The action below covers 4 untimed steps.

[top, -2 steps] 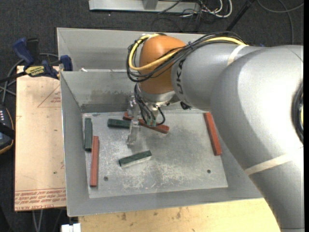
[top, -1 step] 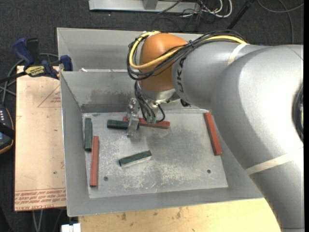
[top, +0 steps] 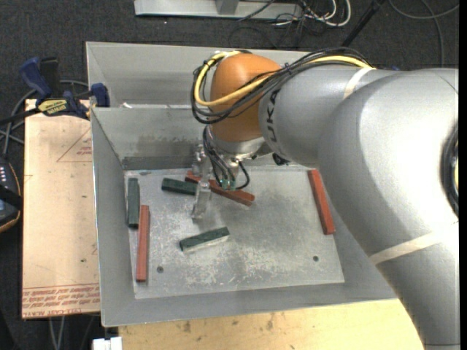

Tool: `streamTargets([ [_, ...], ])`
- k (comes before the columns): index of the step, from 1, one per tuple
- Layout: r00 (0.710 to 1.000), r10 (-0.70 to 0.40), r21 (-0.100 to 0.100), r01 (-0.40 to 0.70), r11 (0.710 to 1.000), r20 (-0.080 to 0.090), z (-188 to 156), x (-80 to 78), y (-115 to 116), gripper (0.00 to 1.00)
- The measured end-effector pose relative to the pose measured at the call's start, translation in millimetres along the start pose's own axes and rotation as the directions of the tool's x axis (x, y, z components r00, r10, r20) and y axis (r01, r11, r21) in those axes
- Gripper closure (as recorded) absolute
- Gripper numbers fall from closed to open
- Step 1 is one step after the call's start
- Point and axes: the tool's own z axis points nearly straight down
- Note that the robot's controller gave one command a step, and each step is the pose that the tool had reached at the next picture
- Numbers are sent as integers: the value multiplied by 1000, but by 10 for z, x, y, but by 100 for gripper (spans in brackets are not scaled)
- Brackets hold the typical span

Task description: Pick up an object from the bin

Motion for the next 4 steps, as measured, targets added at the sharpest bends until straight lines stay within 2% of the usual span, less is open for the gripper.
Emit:
streamTargets([
  [1, 1000, 1, -4, -1, 1000, 18, -40, -43, 3, 100],
  [2, 1000, 0, 0, 0, 1000, 0, 1, 1, 0, 0],
  [3, 981, -192, -2, 192, 981, 16, -200, 209, 491, 0],
  [4, 979, -203, 2, 203, 979, 13, 5, 29, 173, 0],
])
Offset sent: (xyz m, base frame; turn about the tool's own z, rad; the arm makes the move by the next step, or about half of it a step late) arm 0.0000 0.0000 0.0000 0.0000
